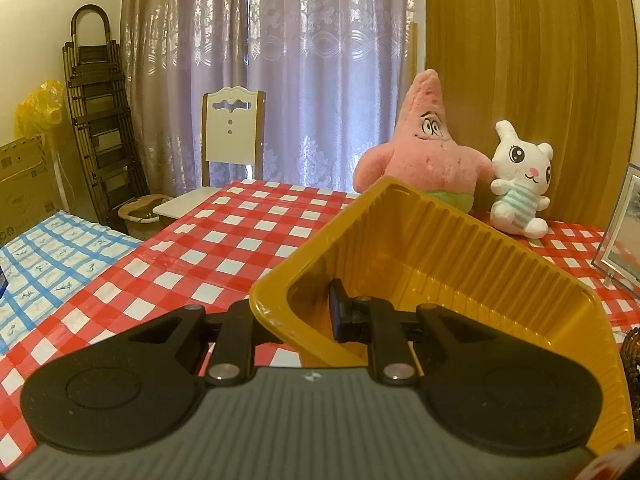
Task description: Organize jewelry
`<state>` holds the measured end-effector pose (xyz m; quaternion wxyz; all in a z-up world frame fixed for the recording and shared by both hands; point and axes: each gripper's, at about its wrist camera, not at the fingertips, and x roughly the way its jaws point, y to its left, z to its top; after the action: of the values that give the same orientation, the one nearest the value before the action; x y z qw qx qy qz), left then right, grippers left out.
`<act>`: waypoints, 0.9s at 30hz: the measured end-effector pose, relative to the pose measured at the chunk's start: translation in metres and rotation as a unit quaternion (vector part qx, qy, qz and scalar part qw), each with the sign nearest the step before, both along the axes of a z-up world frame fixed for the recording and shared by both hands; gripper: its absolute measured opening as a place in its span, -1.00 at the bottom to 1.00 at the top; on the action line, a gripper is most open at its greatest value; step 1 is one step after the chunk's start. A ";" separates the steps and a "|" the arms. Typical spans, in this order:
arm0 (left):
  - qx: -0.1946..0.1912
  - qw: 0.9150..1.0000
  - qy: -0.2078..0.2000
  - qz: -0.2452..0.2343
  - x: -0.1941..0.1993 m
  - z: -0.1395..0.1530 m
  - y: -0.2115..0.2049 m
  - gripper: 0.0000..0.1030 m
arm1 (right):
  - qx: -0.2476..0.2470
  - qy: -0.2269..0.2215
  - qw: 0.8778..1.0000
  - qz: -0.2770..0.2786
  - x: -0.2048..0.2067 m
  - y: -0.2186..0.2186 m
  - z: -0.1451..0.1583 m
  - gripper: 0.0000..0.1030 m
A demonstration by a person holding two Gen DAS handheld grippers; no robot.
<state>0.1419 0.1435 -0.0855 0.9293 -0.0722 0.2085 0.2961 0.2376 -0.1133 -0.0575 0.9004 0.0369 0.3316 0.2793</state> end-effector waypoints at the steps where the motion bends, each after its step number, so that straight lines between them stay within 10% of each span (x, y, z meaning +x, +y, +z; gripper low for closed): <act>1: 0.000 1.000 0.001 0.000 0.000 0.001 -0.001 -0.67 | 0.001 0.006 1.000 0.009 0.000 0.008 -0.002 -0.73; 14: 0.006 1.000 0.006 -0.001 -0.004 0.006 -0.006 -0.68 | -0.026 0.037 0.998 0.046 -0.006 0.054 -0.039 -0.71; 27: -0.001 1.000 0.009 0.002 -0.003 0.006 -0.005 -0.68 | -0.027 0.086 0.994 -0.062 -0.046 -0.050 -0.044 -0.33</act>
<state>0.1388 0.1383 -0.0797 0.9268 -0.0708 0.2174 0.2980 0.1914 -0.1638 -0.1011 0.8849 0.0571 0.4119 0.2097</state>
